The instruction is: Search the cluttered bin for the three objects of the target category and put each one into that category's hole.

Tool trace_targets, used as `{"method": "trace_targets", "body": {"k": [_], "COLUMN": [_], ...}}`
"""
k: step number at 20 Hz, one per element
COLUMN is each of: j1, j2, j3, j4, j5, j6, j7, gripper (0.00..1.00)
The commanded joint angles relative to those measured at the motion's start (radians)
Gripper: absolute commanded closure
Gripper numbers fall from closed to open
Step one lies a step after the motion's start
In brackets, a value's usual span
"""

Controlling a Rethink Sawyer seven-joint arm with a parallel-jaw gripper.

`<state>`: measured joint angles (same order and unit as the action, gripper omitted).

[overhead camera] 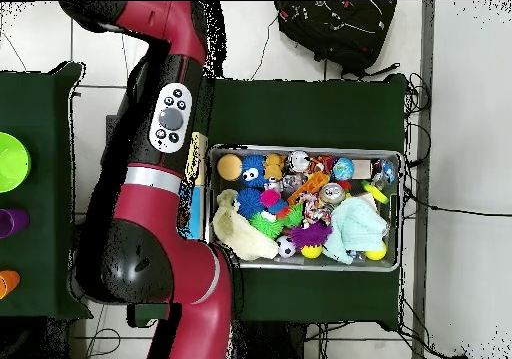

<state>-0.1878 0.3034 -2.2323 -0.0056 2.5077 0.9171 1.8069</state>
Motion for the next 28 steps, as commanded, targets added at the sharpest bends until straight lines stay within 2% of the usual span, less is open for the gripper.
{"method": "trace_targets", "body": {"k": [1, 4, 6, 11, 15, 19, 24, 28], "j1": [-0.014, -0.015, -0.016, -0.018, -0.019, -0.03, -0.039, -0.033], "j2": [0.023, 0.01, 0.005, 0.011, 0.015, 0.033, 0.071, 0.089], "j3": [-0.025, -0.002, 0.009, 0.048, 0.061, 0.034, -0.005, -0.003], "j4": [-0.001, -0.008, -0.009, -0.021, -0.014, -0.02, -0.025, -0.019], "j5": [-0.082, -0.088, -0.093, -0.084, -0.103, -0.079, -0.045, -0.056], "j6": [0.087, 0.242, 0.309, 0.442, 0.511, 0.517, 0.453, 0.413], "j7": [0.277, 0.329, 0.349, 0.366, 0.355, 0.319, 0.295, 0.304], "gripper": [0.0, 0.0, 0.0, 0.0, 0.0, 0.0, 0.0, 0.0]}}
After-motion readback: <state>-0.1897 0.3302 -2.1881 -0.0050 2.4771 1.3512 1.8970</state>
